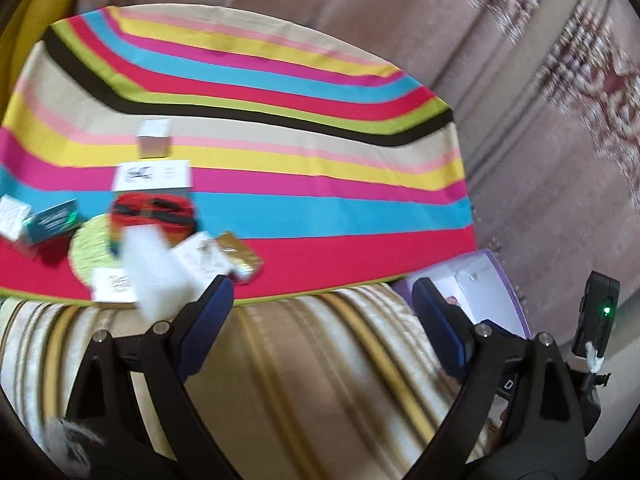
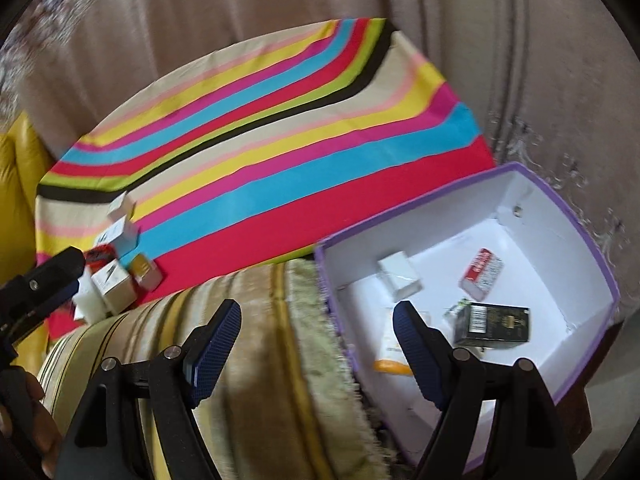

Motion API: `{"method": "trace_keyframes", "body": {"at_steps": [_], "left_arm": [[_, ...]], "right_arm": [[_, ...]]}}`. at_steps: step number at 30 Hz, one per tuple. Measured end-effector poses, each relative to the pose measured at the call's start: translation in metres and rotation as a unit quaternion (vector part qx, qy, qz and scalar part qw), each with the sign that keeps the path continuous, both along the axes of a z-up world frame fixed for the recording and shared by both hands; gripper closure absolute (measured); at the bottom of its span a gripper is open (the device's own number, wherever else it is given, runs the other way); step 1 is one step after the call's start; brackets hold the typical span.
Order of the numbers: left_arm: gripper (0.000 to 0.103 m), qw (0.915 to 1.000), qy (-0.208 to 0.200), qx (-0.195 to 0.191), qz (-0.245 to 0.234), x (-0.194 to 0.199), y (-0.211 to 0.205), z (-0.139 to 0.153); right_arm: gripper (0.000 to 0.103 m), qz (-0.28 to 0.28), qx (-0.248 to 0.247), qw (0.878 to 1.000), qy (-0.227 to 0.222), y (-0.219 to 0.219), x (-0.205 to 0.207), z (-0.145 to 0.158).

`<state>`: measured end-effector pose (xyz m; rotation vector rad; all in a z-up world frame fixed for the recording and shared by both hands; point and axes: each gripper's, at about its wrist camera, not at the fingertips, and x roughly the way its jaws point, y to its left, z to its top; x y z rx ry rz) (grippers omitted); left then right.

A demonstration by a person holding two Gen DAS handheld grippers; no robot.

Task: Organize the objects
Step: 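Withdraw both tools from storage box back over the table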

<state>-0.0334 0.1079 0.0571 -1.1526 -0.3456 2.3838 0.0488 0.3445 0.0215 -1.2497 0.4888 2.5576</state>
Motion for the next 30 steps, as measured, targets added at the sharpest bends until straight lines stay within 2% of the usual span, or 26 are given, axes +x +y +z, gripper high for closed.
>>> {"method": "trace_keyframes", "body": {"at_steps": [7,16,24,30], "left_arm": [[0.011,0.9982,-0.005,0.008,0.06,0.008,-0.058,-0.005],[0.015,0.9919,-0.021,0.008,0.125,0.008,-0.117,-0.018],[0.016,0.9855,-0.027,0.006,0.167,0.004,-0.157,-0.027],[0.016,0.9827,-0.034,0.011,0.181,-0.002,-0.177,-0.033]], "right_arm": [[0.024,0.052,0.008,0.999,-0.01,-0.028,-0.019,0.0],[0.024,0.113,0.011,0.993,-0.012,-0.066,-0.041,0.002],[0.024,0.187,0.035,0.982,-0.003,-0.118,-0.067,0.01],[0.024,0.224,0.052,0.973,-0.002,-0.147,-0.082,0.013]]}}
